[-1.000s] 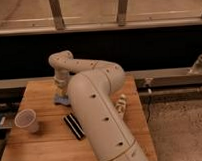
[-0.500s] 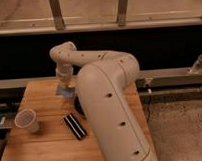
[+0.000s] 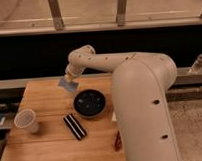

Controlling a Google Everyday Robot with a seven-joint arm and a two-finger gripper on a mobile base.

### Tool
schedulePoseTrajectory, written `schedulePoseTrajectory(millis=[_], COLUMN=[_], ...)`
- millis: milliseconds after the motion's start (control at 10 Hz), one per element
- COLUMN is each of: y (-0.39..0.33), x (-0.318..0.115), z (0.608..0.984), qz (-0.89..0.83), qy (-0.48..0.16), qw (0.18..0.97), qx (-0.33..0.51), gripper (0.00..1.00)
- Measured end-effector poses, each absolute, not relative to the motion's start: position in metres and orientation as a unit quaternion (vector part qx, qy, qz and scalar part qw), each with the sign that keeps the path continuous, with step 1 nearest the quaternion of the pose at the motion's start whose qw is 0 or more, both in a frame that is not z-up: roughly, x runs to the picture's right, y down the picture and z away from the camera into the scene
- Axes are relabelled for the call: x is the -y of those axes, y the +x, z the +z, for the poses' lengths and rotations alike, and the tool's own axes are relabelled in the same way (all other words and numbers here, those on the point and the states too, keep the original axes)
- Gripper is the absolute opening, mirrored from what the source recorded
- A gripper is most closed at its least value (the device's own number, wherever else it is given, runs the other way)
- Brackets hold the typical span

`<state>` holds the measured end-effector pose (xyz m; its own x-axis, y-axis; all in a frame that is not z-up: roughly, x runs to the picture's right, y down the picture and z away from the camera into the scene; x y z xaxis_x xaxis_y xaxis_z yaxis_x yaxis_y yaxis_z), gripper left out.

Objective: Place the white sponge in the ceramic cup

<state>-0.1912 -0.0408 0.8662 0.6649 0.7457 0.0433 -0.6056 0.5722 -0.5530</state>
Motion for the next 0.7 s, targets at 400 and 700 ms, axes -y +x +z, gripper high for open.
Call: schedulePoseTrajectory(millis=[400, 700], y=[-0.211, -0.220], x=[0.054, 0.063], z=[0.867, 0.863], qz=[0.363, 0.351], qy=[-0.265, -0.267], qw=[0.885, 0.889], qx=[0.124, 0.126], gripper=[0.00, 0.00])
